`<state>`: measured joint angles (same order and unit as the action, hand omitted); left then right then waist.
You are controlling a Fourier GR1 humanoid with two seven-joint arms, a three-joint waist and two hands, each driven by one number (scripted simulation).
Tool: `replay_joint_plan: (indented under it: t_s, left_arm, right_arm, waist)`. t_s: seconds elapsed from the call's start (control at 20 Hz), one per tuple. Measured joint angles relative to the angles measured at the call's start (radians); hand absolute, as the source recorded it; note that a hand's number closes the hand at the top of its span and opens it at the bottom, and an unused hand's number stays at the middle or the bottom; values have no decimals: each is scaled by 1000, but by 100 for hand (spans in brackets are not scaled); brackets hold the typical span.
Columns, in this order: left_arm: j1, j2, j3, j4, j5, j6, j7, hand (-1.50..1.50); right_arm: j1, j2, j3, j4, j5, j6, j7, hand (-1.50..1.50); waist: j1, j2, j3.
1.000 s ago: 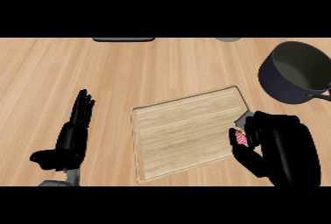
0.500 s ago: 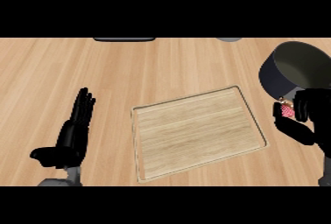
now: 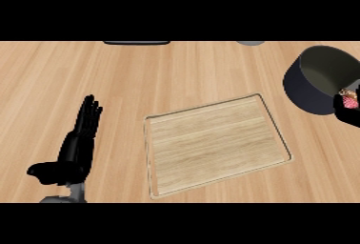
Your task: Pick the cupcake from the tray and place it in the pot
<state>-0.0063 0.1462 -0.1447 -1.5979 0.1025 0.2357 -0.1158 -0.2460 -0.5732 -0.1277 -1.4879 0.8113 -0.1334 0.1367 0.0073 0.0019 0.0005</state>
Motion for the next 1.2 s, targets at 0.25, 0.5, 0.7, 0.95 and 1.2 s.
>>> replay_joint_plan:
  t_s: [0.25,0.5,0.7,0.95,1.2]
  left_arm:
    - [-6,-19,4,34,-5,-8,-25,0]
    - [-21,-20,12,33,-7,-19,-14,0]
    - [-32,-19,14,29,-14,-18,-4,0]
    - [-35,-26,13,52,-17,-24,-22,0]
    - [-21,-24,14,34,-14,-28,-18,0]
  right_arm:
    - [-80,-32,-46,252,-42,12,-148,150]
    - [-165,-36,-58,507,-22,-16,-251,150]
    - [-202,-52,-74,647,-5,-14,-255,-150]
    - [-234,-80,-99,763,-21,49,-277,-150]
    - [-255,-60,-201,819,-159,87,-424,-150]
  waist:
    - [4,2,0]
    - [9,-2,-5]
    - [18,-7,-17]
    - [20,-12,-28]
    - [16,-11,-22]
